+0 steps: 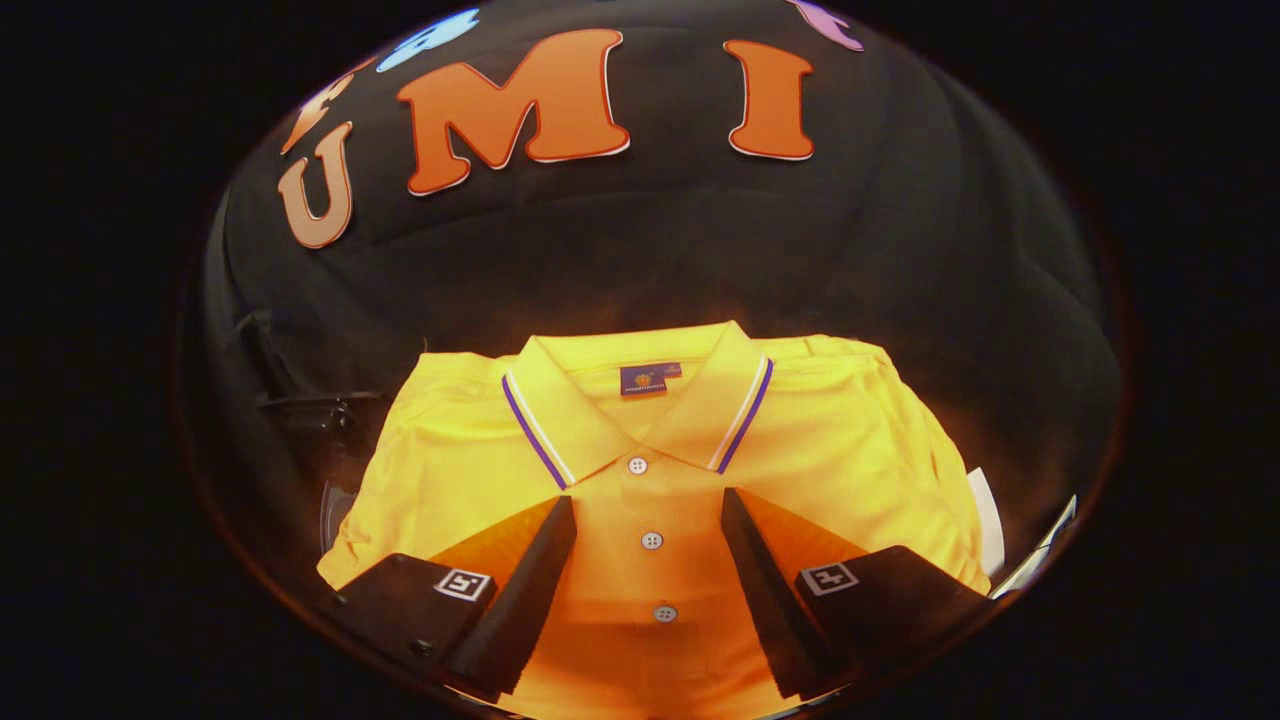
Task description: Put the clothes into the washing machine and then close the washing machine lid.
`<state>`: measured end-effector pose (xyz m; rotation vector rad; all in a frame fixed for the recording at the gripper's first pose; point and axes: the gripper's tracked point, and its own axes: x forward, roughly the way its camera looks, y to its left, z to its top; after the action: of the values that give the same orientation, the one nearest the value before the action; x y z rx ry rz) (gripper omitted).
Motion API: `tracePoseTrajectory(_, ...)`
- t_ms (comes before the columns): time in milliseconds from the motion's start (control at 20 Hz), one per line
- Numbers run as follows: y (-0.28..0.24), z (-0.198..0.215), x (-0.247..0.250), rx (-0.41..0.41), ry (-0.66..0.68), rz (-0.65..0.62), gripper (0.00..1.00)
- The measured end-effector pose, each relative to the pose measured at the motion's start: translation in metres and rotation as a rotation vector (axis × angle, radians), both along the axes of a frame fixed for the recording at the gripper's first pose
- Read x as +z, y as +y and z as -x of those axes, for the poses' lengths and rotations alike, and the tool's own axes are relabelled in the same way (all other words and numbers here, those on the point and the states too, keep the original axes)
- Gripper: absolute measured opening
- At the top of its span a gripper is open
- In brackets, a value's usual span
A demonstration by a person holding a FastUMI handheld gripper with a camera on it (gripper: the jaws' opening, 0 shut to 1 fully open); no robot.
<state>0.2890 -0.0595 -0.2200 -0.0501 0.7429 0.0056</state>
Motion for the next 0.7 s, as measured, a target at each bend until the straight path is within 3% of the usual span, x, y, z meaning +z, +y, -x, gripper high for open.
tracePoseTrajectory(400, 0.0015, 0.0012, -0.0015, -0.005, 0.167, 0.015, 0.96)
tracePoseTrajectory(700, 0.0064, 0.0017, 0.0009, 0.021, 0.228, 0.028, 0.61)
